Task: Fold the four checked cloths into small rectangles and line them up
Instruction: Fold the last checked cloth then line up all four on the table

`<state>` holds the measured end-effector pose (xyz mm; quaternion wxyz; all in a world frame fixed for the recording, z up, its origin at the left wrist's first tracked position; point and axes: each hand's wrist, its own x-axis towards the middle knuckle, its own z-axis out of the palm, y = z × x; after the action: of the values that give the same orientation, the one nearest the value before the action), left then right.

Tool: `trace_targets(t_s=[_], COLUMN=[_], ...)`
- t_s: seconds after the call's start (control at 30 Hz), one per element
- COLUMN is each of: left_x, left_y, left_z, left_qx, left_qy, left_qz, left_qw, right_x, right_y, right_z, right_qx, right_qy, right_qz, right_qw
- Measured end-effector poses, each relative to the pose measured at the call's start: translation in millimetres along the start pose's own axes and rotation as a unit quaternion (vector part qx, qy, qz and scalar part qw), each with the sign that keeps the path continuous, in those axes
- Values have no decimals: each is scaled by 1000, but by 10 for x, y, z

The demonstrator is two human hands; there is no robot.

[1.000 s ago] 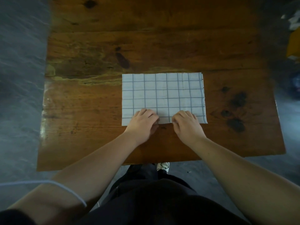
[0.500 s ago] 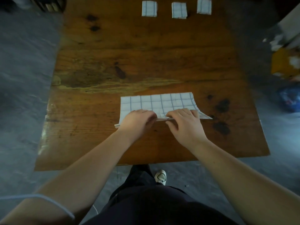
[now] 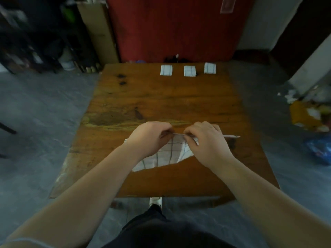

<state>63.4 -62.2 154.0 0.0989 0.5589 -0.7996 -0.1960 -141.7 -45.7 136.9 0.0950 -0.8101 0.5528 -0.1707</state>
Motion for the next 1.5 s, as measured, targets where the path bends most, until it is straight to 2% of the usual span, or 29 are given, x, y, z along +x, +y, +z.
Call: trace_targets(t_s=[0.2, 0.4, 0.53, 0.73, 0.9, 1.2, 1.5], left_x=[-3, -23, -26, -33, -51, -54, 41], left_y=[573, 916, 990, 964, 927, 764, 784], left_z=[-509, -853, -975, -1176, -1266, -1539, -1421], left_qx=[54, 46, -13, -137, -145, -102, -51], left_qy=[8, 37, 51, 2, -24, -2, 30], left_qz=[25, 60, 88, 70, 66, 40, 44], left_qw=[998, 996, 995, 988, 987, 994, 997], right_x=[-23, 18, -9, -89, -135, -180, -190], right_y=[-169, -182, -191, -97, 32, 451, 639], right_z=[-697, -1248, -1517, -1718, -1783, -1853, -1726], right_qx=[70, 106, 116, 153, 198, 164, 119], right_qy=[21, -30, -49, -39, -45, 39, 145], right_qz=[13, 44, 25, 19, 27, 94, 191], right_qw=[997, 993, 992, 987, 979, 981, 963])
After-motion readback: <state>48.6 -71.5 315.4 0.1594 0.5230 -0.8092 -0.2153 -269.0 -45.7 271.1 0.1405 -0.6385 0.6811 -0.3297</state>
